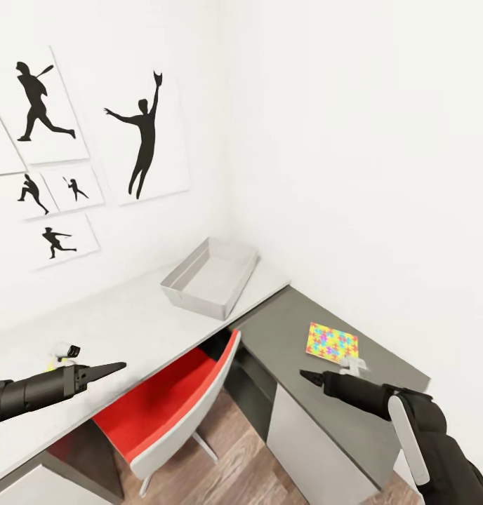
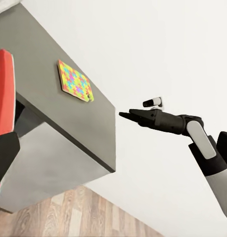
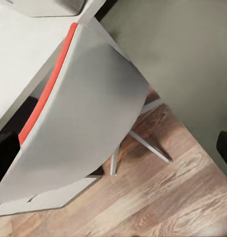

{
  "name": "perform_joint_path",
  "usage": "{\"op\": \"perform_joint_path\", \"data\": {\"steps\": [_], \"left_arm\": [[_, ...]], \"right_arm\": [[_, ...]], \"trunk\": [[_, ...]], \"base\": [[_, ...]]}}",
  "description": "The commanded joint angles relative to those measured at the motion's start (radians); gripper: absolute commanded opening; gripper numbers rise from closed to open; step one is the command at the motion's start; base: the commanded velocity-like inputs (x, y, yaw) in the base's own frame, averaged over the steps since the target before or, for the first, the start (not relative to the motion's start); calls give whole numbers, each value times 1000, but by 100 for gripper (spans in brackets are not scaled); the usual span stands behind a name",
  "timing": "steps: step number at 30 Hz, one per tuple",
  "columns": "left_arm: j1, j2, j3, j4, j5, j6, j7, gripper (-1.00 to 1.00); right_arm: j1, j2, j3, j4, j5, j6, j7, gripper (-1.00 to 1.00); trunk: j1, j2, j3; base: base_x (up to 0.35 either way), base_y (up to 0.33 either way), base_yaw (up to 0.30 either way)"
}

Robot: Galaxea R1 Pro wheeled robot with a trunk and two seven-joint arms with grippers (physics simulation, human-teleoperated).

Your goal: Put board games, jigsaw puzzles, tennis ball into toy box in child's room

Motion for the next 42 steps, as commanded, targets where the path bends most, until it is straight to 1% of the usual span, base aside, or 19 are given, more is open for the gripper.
{"op": "perform_joint_path", "data": {"steps": [1,5,10,25,34,42], "left_arm": [[-1,0,0,0,-1,11,-5,100],[-1,0,0,1,-1,11,-5,100],[-1,0,-1,0,-1,11,-5,100],[-1,-1,-2,0,-1,11,-5,100],[-1,-1,-2,1,-1,11,-5,100],[-1,-1,-3,0,-1,11,-5,100]], "right_arm": [[-1,0,-2,-1,2,6,5,100],[-1,0,-1,-1,2,6,4,100],[-1,0,-1,-1,2,6,4,100],[0,0,-3,-1,1,4,7,100],[1,0,-2,-1,1,4,7,100],[1,0,-2,-1,1,4,7,100]], "trunk": [[1,-2,-2],[1,-2,-2],[1,-2,-2],[1,-2,-2],[1,-2,-2],[1,-2,-2]], "base": [[139,271,8],[159,196,119],[59,54,118],[8,18,9],[107,202,0],[241,166,-30]]}}
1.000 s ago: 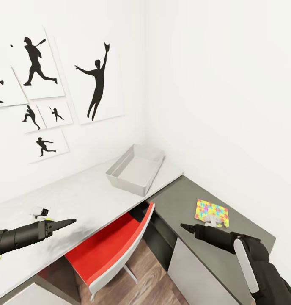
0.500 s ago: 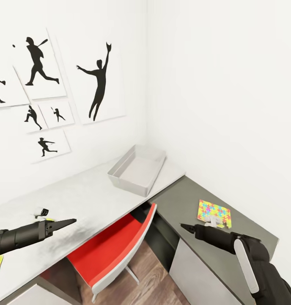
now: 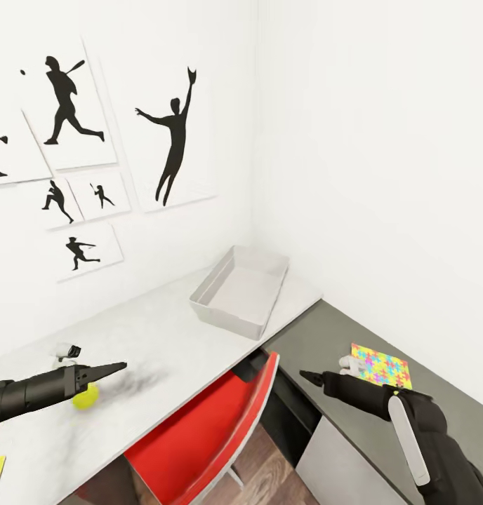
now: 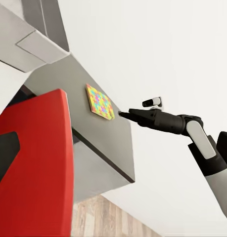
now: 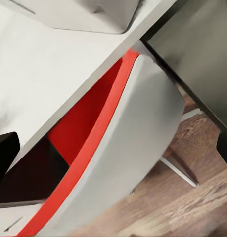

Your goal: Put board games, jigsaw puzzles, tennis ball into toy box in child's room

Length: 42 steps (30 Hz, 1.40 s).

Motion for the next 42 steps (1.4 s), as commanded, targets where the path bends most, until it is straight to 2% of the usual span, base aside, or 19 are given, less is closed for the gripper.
{"op": "perform_joint_path", "data": {"steps": [1,10,42], "left_arm": [[-1,0,0,0,-1,11,-5,100],[-1,0,0,-1,-1,11,-5,100],[-1,0,-2,-1,-1,11,-5,100]], "right_arm": [[-1,0,-1,-1,2,6,5,100],[-1,0,-1,-1,2,6,5,100],[-1,0,0,-1,2,6,5,100]], "trunk": [[1,-2,-2],[1,-2,-2],[1,-2,-2]], "base": [[276,186,-131],[156,76,-146],[131,33,-3]]}}
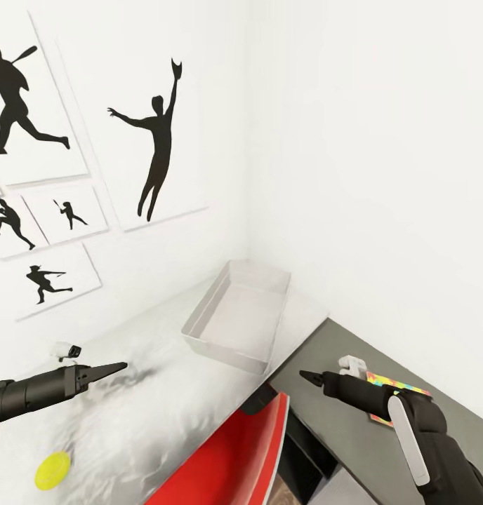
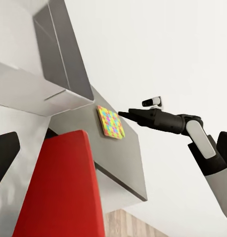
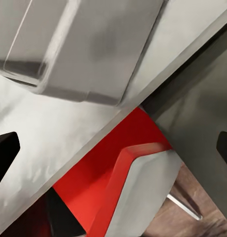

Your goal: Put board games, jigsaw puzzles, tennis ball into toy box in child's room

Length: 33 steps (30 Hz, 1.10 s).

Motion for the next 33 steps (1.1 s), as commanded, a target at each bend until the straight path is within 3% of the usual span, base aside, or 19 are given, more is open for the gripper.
{"op": "perform_joint_path", "data": {"steps": [1,33], "left_arm": [[-1,0,0,0,-1,11,-5,100],[-1,-2,0,0,-2,11,-5,100]], "right_arm": [[-1,0,-1,-1,2,5,5,100],[-1,0,-3,-1,2,4,4,100]], "trunk": [[1,-2,-2],[1,-2,-2]], "base": [[35,16,0],[3,1,0]]}}
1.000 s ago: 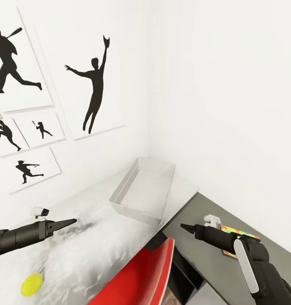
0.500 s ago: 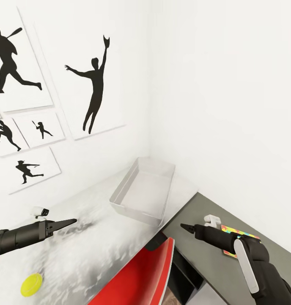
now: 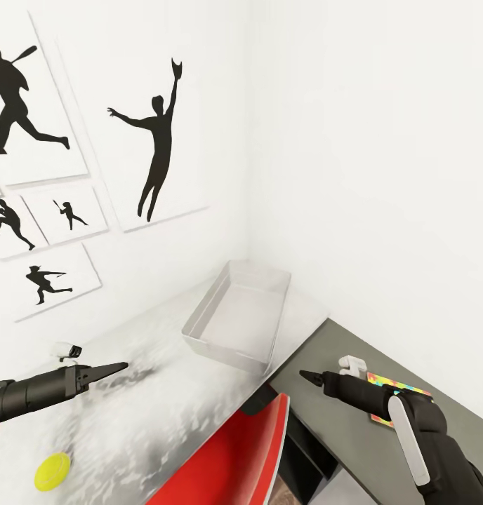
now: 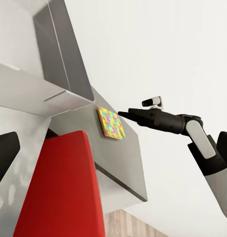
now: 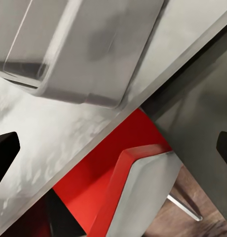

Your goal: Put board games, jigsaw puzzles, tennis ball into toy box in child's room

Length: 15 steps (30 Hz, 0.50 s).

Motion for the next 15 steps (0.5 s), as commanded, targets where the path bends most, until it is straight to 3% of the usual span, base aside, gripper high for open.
{"op": "perform_joint_path", "data": {"steps": [1,13,15], "left_arm": [[-1,0,-1,0,-2,10,-5,100],[-5,-6,-14,0,-15,10,-5,100],[-15,-9,-27,0,-15,11,23,100]], "right_arm": [[-1,0,-1,-1,2,5,4,100],[-7,1,1,-6,1,-61,0,100],[-17,2,2,-8,1,-59,-2,100]], "trunk": [[1,-2,-2],[1,-2,-2],[1,-2,-2]], "base": [[0,0,0],[0,0,0],[0,0,0]]}}
